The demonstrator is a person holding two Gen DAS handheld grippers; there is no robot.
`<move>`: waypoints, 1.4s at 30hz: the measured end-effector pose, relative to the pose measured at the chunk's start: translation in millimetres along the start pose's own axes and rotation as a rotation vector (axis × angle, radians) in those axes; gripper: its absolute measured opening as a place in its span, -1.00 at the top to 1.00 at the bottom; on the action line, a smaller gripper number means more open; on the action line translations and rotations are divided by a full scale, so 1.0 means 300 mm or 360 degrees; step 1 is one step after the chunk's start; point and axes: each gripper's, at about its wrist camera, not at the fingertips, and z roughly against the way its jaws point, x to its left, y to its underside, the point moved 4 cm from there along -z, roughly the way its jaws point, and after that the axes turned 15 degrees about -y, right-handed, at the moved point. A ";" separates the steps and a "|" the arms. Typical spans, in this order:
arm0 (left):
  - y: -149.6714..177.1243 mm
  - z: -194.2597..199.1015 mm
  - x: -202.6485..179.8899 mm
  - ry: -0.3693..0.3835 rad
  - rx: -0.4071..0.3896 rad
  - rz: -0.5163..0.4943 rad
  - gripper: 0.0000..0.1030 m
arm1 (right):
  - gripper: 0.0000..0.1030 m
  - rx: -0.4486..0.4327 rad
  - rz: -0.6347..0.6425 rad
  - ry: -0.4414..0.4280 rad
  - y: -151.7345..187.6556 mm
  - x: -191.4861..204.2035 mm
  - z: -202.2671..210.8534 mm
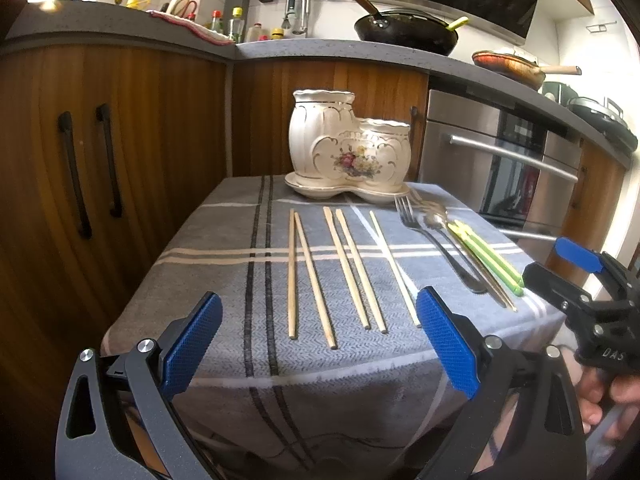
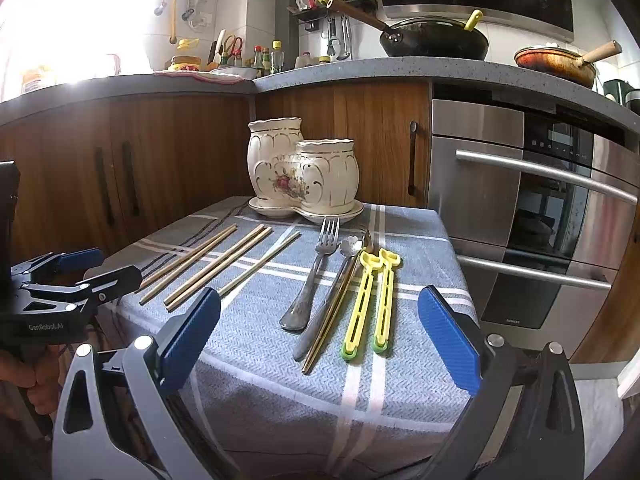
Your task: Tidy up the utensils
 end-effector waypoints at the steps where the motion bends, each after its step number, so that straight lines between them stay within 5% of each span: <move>1: 0.000 0.000 0.000 0.0000 -0.0001 -0.0001 -0.88 | -0.89 -0.0001 -0.0002 -0.0002 -0.001 0.000 0.001; 42: 0.004 -0.002 -0.010 0.0008 0.0021 -0.0010 -0.88 | -0.89 0.0007 -0.0060 -0.0034 -0.010 -0.011 -0.006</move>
